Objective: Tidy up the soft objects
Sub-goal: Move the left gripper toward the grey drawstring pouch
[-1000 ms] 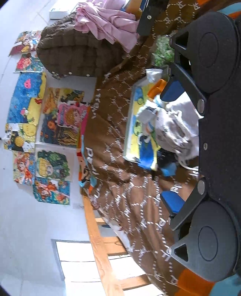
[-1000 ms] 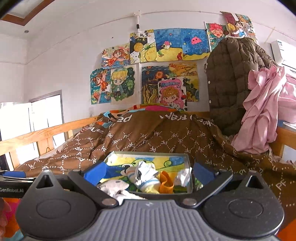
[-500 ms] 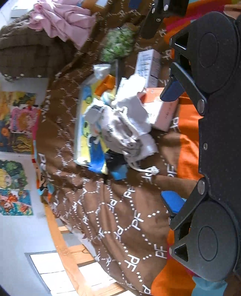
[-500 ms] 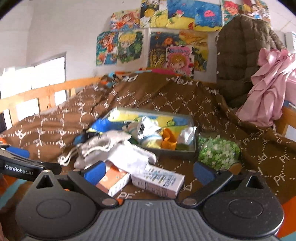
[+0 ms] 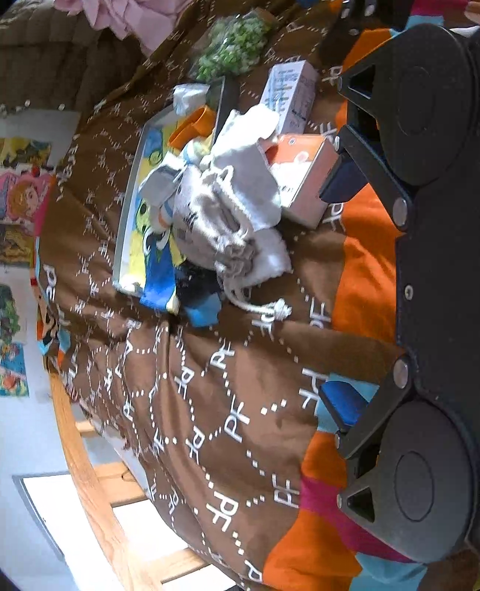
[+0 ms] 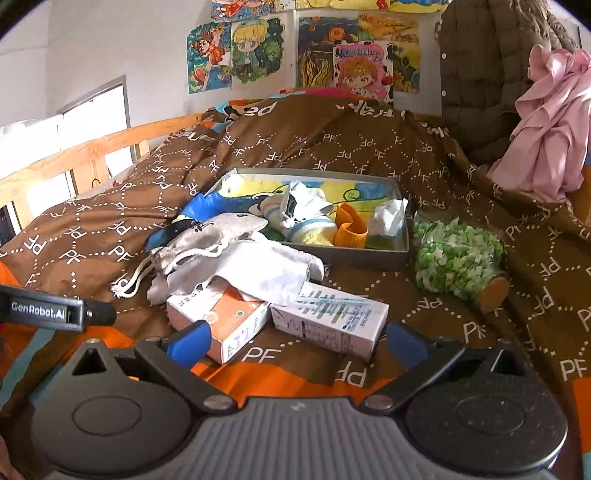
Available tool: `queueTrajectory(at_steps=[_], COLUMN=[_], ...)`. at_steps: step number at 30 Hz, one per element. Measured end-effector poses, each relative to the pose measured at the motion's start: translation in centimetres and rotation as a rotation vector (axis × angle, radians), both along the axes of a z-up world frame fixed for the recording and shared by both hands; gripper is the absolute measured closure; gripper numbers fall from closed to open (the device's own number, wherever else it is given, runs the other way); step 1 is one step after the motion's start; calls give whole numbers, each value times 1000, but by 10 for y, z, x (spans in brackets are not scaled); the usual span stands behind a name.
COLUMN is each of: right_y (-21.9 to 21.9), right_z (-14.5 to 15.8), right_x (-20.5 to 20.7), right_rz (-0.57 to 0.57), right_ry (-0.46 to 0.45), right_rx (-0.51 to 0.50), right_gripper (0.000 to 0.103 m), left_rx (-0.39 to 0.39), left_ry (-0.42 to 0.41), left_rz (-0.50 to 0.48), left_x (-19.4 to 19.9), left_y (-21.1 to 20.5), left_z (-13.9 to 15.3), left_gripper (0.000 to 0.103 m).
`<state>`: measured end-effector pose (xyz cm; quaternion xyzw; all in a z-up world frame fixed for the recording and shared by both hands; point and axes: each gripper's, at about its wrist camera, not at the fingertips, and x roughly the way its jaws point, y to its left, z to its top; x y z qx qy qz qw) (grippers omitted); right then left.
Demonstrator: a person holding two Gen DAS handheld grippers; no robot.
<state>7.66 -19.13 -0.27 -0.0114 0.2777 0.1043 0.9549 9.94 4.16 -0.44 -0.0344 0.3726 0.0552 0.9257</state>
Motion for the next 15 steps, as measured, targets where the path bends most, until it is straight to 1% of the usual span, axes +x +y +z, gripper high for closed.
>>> queueTrajectory(at_steps=[3,9,15], right_y=[0,-1,2], right_z=[-1,-1,-3], right_x=[2,4,6], right_rz=[2,1,20], right_ry=[9,6,-19], right_rx=[15,52,82], right_gripper=[0,0,0], left_rx=[12,1,-2], left_ry=[-15,-22,-77], left_rz=[36,73,83], left_x=[1,6,13], left_y=[4,9,10], left_z=[2,2,6], left_gripper=[1,1,1])
